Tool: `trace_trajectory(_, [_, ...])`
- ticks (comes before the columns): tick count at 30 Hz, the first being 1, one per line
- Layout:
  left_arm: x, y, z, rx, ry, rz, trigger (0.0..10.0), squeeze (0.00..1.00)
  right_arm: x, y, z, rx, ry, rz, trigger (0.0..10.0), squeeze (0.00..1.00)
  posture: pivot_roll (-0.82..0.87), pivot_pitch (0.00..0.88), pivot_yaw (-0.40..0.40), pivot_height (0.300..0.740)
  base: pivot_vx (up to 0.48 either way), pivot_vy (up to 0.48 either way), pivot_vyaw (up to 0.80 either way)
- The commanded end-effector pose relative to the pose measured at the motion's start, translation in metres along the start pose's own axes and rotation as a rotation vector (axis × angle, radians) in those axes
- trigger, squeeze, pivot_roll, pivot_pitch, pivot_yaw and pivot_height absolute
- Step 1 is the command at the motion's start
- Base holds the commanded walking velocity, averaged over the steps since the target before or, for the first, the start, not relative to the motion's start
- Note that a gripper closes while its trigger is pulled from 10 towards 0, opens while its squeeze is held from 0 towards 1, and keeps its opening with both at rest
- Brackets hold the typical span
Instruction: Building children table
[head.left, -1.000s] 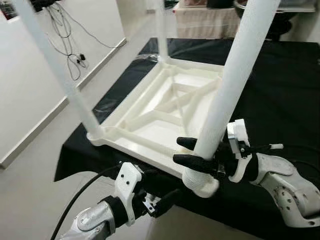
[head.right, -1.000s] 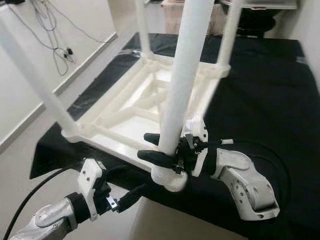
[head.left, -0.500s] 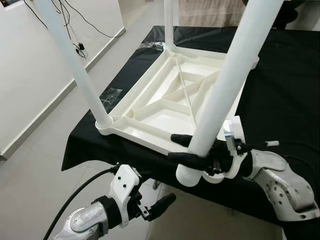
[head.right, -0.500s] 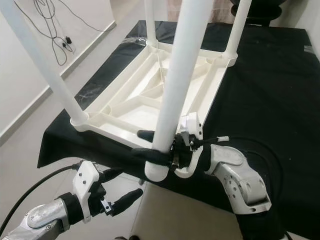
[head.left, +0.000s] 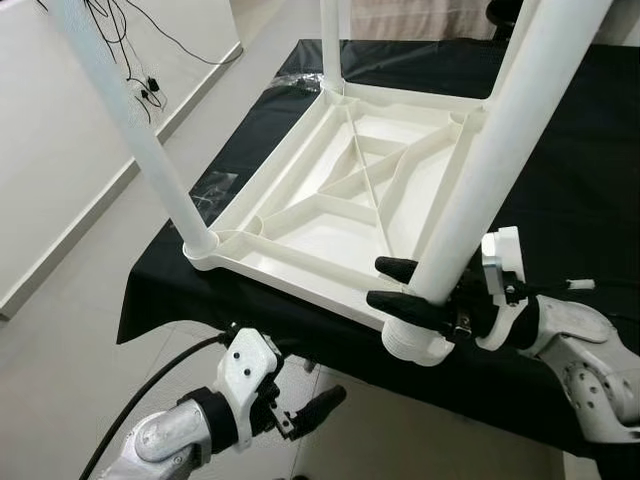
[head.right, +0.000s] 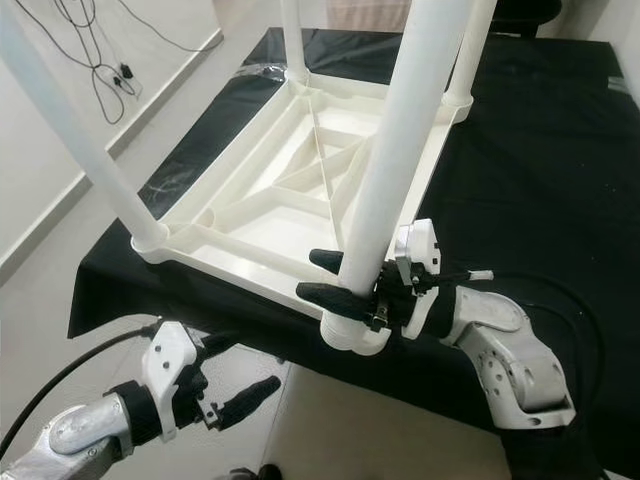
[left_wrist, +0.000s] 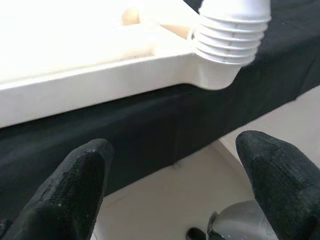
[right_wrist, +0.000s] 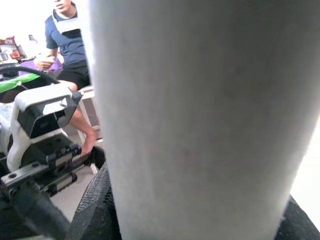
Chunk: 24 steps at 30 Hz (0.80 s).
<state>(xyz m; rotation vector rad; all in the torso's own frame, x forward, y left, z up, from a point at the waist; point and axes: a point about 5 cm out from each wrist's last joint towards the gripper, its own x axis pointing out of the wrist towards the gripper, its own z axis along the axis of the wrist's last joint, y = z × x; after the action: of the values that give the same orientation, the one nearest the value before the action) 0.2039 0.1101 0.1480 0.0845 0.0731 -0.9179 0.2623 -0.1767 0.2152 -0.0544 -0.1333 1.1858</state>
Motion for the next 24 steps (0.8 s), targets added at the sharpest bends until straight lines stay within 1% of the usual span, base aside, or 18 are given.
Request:
trace_trajectory(1, [-0.001,-0.002,-0.004,-0.011,0.014,-0.006,10.0,0.00,-0.004,0.002,-0.003,0.004,0.014,-0.009,10.0,0.00,-0.04,0.246,0.099,0.740,0.000,0.000,0.00])
trace_trajectory(8, [0.000,-0.003,-0.005,-0.006,0.017,-0.041,10.0,0.00,-0.003,0.009,-0.005,0.007,0.031,0.033,10.0,0.00,-0.05,0.241,0.101,0.740,0.000,0.000,0.00])
trace_trajectory(11, [0.000,-0.005,-0.007,-0.017,0.025,-0.055,10.0,0.00,0.002,0.016,-0.010,0.010,0.045,0.066,10.0,0.00,-0.05,0.237,0.101,0.740,0.000,0.000,0.00])
trace_trajectory(15, [0.000,-0.005,-0.008,-0.020,0.030,-0.058,10.0,0.00,0.004,0.019,-0.011,0.015,0.043,0.074,10.0,0.00,-0.05,0.237,0.101,0.740,0.000,0.000,0.00])
trace_trajectory(18, [-0.001,-0.005,-0.009,-0.022,0.034,-0.058,10.0,0.00,0.008,0.021,-0.004,0.026,-0.009,0.080,10.0,0.00,-0.05,0.233,0.104,0.740,0.000,0.000,0.00])
trace_trajectory(20, [-0.001,-0.005,-0.009,-0.022,0.034,-0.058,10.0,0.00,0.009,0.021,-0.001,0.028,-0.025,0.088,10.0,0.00,-0.05,0.233,0.104,0.740,0.000,0.000,0.00])
trace_trajectory(24, [-0.001,-0.005,-0.010,-0.022,0.036,-0.061,10.0,0.00,0.012,0.028,-0.003,0.018,0.008,0.137,10.0,0.00,-0.05,0.228,0.103,0.740,0.000,0.000,0.00])
